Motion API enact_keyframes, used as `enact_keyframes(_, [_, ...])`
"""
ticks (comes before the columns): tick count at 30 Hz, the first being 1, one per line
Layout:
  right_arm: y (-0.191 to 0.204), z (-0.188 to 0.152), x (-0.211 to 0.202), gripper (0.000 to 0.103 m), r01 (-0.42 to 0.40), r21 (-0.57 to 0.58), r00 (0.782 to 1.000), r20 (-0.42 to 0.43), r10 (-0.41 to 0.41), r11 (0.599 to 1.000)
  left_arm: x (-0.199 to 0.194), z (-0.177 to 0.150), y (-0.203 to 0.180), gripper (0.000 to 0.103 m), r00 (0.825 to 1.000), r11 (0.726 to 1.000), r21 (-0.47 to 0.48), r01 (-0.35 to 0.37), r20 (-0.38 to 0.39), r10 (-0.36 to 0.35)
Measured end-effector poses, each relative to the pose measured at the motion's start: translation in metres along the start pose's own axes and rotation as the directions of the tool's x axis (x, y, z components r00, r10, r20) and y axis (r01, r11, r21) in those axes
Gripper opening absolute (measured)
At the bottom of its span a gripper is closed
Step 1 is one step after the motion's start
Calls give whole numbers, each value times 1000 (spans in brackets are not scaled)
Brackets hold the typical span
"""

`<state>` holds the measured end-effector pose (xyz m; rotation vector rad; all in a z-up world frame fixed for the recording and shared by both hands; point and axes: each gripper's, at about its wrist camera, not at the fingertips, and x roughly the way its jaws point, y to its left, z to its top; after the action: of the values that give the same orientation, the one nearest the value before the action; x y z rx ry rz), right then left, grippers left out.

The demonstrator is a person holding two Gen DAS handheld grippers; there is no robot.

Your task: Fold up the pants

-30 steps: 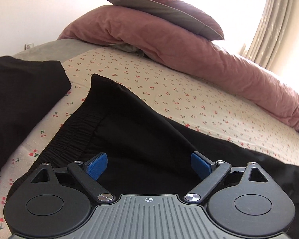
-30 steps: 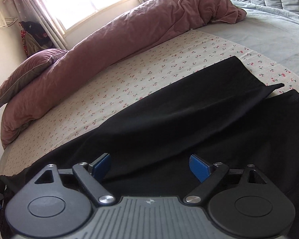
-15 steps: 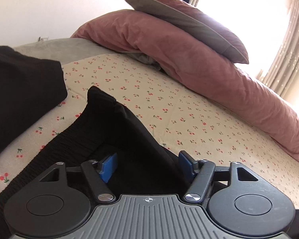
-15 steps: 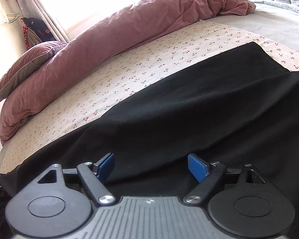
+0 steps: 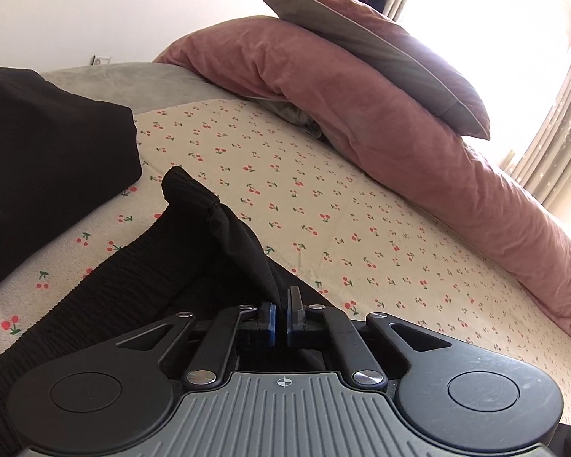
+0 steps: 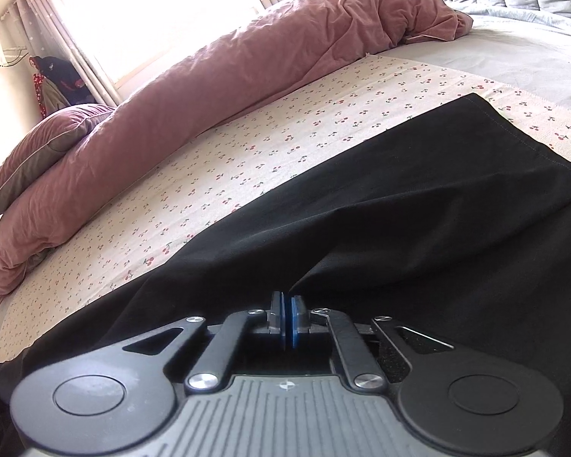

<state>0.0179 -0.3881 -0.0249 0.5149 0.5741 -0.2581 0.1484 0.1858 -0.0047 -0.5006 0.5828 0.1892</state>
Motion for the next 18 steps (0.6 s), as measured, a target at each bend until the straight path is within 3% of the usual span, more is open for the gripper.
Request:
enact_keyframes(10, [8,6,-28,2,-2,-20,999,45,3,1000,-32,-2,28,2,994,998,-24,62,-93,-64])
enact_keyframes(18, [9,7,-47,1,10,-10,999,50,-10,1000,-60,-15,67,2,975,990,-68,123,-178,-133])
